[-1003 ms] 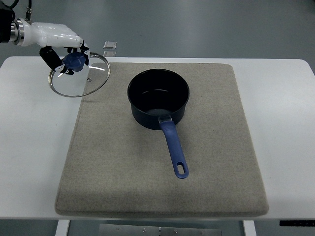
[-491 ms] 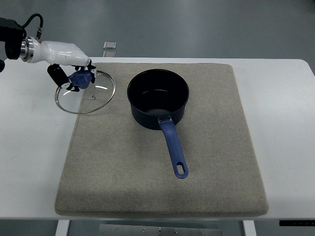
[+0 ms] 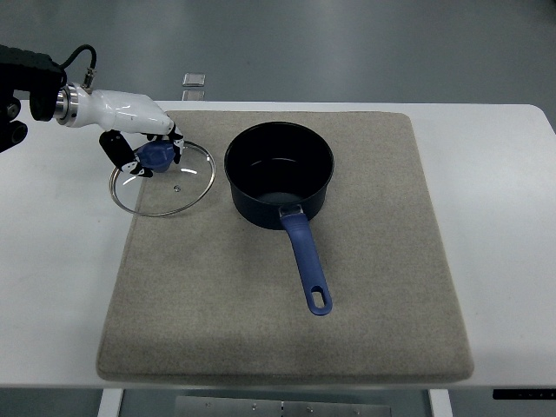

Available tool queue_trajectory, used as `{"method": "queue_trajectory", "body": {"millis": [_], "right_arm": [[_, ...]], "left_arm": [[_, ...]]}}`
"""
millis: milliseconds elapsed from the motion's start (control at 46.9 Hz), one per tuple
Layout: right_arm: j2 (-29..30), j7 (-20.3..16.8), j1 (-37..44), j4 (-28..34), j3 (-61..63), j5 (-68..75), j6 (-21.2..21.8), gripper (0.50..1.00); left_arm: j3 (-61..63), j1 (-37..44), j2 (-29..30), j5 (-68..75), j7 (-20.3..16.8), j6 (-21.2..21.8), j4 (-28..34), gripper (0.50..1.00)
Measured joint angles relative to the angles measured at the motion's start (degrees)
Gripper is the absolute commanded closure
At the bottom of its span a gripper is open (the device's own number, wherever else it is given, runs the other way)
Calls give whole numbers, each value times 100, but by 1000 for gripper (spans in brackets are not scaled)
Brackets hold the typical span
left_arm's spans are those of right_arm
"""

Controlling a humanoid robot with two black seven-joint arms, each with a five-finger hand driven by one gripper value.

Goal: Open pot lid and place left with left hand
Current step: 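Lower the glass lid onto the pad beside the saucepan, then open the left hand and release the lid knob, lifting away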

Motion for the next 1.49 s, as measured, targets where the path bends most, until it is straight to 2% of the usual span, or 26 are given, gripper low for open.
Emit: {"method": "queue_trajectory", "body": {"millis": [213,384,726,1302,1323,1345,1387,1451,1494], "right_arm": [[0,0,0,0,0,0,0,583],[0,0,0,0,0,0,0,583],[0,0,0,0,0,1,2,583],[0,0,0,0,0,0,2,583],[0,0,0,0,0,0,2,583],[0,0,0,0,0,0,2,583],[0,0,0,0,0,0,2,583],[0,0,0,0,0,0,2,583],[0,0,0,0,0,0,2,583]], "left_arm": [[0,45,-163,8,-1,72,64,1000],[-14,123,-293,-23,0,362,184,1000],[-26,283,-473,-53,-2,619,500,1000],[-3,400,-608,-11,0,637,763,1000],[-3,420,-609,-28,0,637,756,956],[-4,435,-609,-49,-1,637,755,884],[-19,457,-609,-80,0,638,754,808],[-48,492,-606,-100,0,640,734,729],[-63,500,-605,-109,0,640,731,720]]}}
